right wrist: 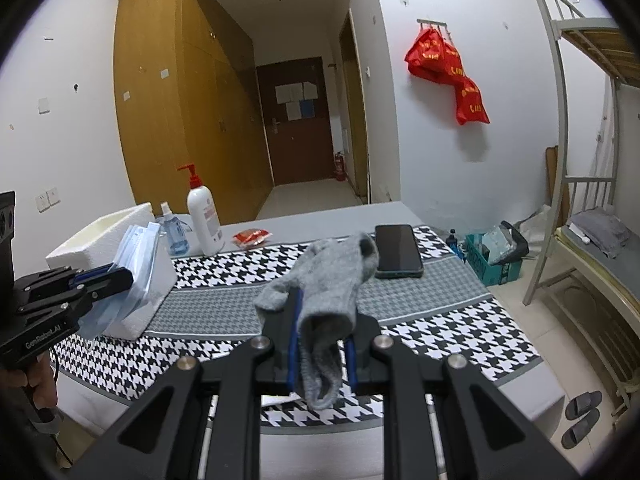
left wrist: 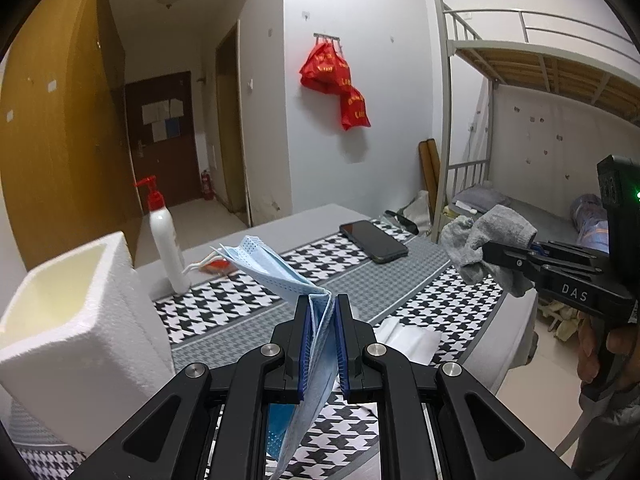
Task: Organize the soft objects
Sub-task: 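Carry grey sock in right tool toward white foam box while left tool carries mask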
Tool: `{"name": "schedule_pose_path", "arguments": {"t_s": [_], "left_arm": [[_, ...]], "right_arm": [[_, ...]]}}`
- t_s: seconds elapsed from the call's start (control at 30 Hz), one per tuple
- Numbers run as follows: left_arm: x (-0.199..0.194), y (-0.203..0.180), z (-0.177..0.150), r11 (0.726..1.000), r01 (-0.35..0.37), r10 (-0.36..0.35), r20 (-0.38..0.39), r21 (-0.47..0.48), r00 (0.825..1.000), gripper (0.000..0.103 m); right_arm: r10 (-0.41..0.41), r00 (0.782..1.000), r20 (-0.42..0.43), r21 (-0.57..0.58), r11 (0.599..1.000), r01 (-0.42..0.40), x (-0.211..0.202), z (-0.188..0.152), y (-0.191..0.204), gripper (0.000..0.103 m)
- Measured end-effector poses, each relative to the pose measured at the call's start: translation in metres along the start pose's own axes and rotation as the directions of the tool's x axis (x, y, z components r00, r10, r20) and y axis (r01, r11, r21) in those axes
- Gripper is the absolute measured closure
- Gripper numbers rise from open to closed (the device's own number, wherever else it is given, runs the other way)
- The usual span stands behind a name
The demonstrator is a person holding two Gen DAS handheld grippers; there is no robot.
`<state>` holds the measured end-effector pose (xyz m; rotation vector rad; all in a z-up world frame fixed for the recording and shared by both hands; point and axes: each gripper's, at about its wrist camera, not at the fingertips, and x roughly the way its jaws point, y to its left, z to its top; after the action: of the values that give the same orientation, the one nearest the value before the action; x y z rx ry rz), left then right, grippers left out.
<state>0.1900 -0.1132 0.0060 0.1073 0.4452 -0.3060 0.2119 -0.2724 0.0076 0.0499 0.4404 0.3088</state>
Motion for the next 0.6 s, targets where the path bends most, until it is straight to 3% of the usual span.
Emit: {"name": "schedule_pose_path", "arguments": {"t_s": [0.6], "left_arm": [[-0.056, 0.024, -0.002, 0.998, -0.055, 0.055, 0.096, -0.005, 0.994, 0.091]], "right_arm": [[0.055, 0.996, 0.068, -0.058, 0.997, -0.051, -0.021, 0.011, 0.048, 0.081]]}}
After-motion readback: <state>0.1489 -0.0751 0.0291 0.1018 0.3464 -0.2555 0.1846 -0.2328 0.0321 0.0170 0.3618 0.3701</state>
